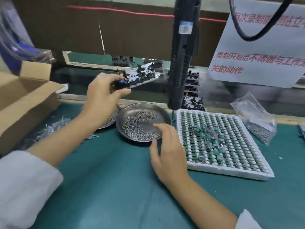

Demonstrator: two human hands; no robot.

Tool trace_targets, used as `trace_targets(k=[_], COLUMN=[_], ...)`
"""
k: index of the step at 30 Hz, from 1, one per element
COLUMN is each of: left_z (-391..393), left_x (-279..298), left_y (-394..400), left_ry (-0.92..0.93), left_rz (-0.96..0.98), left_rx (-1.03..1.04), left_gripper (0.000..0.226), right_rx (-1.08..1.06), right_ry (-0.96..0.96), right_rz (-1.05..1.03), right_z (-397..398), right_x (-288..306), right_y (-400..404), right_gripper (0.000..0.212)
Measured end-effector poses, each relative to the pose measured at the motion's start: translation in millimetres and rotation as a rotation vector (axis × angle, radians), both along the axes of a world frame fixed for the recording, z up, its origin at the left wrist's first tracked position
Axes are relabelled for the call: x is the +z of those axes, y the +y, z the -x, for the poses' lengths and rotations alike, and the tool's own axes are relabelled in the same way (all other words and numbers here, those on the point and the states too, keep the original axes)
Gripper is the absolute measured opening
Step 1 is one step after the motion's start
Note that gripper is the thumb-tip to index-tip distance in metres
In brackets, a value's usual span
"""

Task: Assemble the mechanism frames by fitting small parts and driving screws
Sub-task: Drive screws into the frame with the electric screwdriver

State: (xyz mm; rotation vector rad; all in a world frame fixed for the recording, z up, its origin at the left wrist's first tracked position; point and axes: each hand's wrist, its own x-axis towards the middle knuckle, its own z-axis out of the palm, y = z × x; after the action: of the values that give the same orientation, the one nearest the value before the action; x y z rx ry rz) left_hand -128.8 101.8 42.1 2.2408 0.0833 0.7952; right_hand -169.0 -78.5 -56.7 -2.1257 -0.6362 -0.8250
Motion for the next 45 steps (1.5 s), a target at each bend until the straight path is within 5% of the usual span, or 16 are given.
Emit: trace_targets(k=[4, 7, 11, 16, 19, 25, 31, 36, 40, 45], left_z=[75.7, 124.0, 154.6, 147.2, 140.0, 104.3, 100.4, 100.2, 99.3, 109.9], left_x=[-14.1, -36.8, -68.8, -82.2, -79.0, -79.4, -79.5, -60.4, -52.4, -43.2], left_y=[23.3, 24.3, 21.1, 33.4, 48.2, 82.0, 86.3, 93.2, 101.6, 85.3], left_ry=[-0.068, -0.059, -0.012, 0.038, 0.036, 0.184, 0.156, 0.082, 0.141, 0.057], left_rz=[-0.114, -0.265, -0.55, -0.672, -0.666, -0.731, -0.614, -0.161, -0.294, 0.04], left_rx=[-0.058, -0.15, -0.281, -0.358, -0.309, 0.149, 0.187, 0.11, 0.127, 0.014], left_gripper=[0.036, 0.035, 0.034, 0.043, 0.048, 0.018, 0.002, 0.011, 0.02, 0.017], right_rx=[0.122, 0.187, 0.381, 0.432, 0.423, 0.353, 0.398, 0.406, 0.396, 0.389], right_ry=[0.02, -0.084, -0.168, -0.157, -0.145, -0.093, -0.008, -0.007, -0.013, -0.025], right_rz=[-0.342, -0.405, 0.001, 0.57, 0.616, 0.56, 0.507, 0.428, 0.34, 0.262], right_z=[3.3, 10.0, 23.9, 29.2, 27.1, 27.1, 28.7, 28.7, 27.3, 26.8], right_x=[1.2, 4.1, 3.2, -0.1, -1.3, -3.8, -1.1, -0.9, -1.1, -1.7], right_y=[-2.9, -4.8, -10.7, -4.4, -3.9, -2.8, -4.0, -3.1, -3.2, -2.2], right_gripper=[0.025, 0.025, 0.03, 0.045, 0.037, 0.039, 0.042, 0.037, 0.032, 0.028])
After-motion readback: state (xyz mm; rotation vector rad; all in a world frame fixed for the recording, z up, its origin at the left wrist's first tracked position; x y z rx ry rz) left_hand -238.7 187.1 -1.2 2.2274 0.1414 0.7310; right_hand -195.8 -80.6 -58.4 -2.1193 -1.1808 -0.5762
